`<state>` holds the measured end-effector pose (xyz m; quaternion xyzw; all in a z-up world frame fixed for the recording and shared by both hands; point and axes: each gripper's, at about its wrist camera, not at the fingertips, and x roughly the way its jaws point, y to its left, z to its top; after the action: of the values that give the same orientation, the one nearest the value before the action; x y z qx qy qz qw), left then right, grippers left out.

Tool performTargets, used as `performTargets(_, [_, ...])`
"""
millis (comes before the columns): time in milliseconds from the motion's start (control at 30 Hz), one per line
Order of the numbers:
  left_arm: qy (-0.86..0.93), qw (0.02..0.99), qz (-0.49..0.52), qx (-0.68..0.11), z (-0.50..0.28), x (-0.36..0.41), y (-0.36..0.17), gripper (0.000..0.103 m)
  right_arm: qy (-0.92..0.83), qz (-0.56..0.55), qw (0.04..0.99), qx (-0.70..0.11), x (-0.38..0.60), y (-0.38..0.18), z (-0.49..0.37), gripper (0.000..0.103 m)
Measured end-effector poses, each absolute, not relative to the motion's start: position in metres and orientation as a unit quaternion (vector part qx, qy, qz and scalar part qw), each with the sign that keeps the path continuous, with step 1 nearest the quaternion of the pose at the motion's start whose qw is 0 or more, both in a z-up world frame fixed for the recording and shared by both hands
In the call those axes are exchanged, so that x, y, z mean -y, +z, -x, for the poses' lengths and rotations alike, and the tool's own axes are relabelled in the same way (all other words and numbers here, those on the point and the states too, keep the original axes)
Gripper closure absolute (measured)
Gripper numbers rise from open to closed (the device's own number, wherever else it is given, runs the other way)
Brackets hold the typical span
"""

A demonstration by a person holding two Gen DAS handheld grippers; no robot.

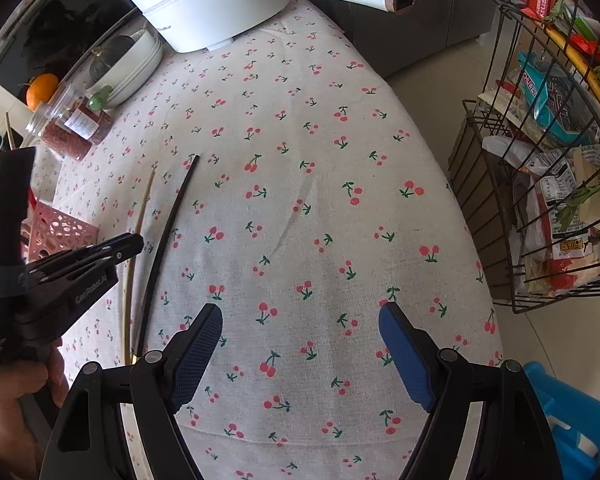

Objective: Organize utensils
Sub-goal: 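Lower the left gripper and grasp the last wooden chopstick, then lift the wooden chopstick with the left gripper while the right gripper grasps the black chopstick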

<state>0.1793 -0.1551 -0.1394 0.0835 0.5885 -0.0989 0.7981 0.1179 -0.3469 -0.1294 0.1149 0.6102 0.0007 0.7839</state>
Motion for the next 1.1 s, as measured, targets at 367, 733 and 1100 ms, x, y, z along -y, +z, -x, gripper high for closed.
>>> performTargets(367, [-0.191,0.850,-0.054,-0.488,-0.090,0.088,-0.057,0.096,-0.002,-0.095,0.784,-0.614,0.306,-0.133,-0.126,0.021])
performTargets(733, [-0.187,0.884,0.010,-0.429,-0.064,0.013,-0.028,0.096,-0.002,-0.085,0.791,-0.606,0.248,-0.151,-0.154,0.021])
performTargets(1100, [-0.183,0.882,0.055,-0.430,-0.061,-0.024,-0.027,0.096,-0.036,0.001,0.807,-0.589,0.207,-0.165,-0.182,0.052])
